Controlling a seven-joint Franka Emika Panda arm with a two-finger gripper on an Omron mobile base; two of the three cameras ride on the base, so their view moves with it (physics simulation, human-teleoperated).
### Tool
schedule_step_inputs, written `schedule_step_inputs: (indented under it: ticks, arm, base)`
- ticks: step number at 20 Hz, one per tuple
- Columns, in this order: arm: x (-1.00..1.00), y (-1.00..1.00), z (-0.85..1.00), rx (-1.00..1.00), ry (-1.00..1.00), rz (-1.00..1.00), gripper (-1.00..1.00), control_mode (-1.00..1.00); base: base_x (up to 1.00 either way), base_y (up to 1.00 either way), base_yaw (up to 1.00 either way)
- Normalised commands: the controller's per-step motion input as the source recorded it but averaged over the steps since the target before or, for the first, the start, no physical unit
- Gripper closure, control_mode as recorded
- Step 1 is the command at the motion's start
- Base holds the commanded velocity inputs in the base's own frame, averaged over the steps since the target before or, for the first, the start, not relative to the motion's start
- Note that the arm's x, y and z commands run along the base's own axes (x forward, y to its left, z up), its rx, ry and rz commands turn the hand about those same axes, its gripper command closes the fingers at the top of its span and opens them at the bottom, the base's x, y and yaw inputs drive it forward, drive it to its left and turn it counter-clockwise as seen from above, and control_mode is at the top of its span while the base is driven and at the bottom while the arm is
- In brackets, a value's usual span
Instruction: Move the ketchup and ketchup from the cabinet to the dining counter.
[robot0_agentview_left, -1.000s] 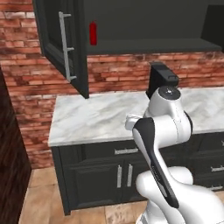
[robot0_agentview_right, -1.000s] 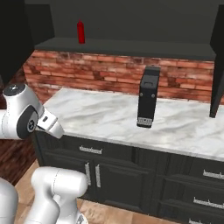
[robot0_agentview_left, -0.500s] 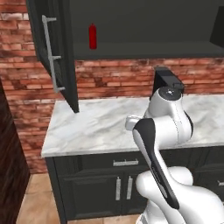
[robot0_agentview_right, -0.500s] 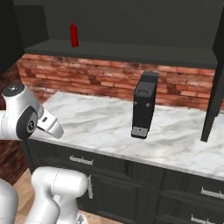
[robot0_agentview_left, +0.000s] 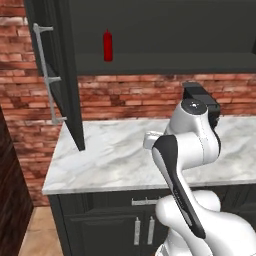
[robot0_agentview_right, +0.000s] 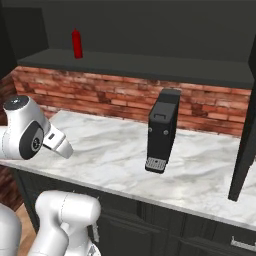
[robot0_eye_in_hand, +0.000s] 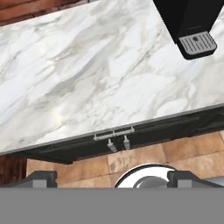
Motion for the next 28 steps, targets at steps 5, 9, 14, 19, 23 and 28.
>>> schedule_step_inputs:
  ticks: [5,9,14,19,23,28]
  arm:
    - [0.0,0.0,0.0,0.0,0.0,0.0,-1.0,1.0]
    - [0.0,0.0,0.0,0.0,0.0,0.0,-1.0,1.0]
    - [0.0,0.0,0.0,0.0,0.0,0.0,-1.0,1.0]
    - [0.0,0.0,0.0,0.0,0.0,0.0,-1.0,1.0]
    - [0.0,0.0,0.0,0.0,0.0,0.0,-1.0,1.0]
    - [0.0,0.0,0.0,0.0,0.0,0.0,-1.0,1.0]
  base:
    - [0.41,-0.15,0.0]
    - [0.4,-0.19,0.01]
    - [0.18,-0.07,0.01]
    - [0.0,0.0,0.02]
    - [0.0,0.0,0.0]
    - [0.0,0.0,0.0]
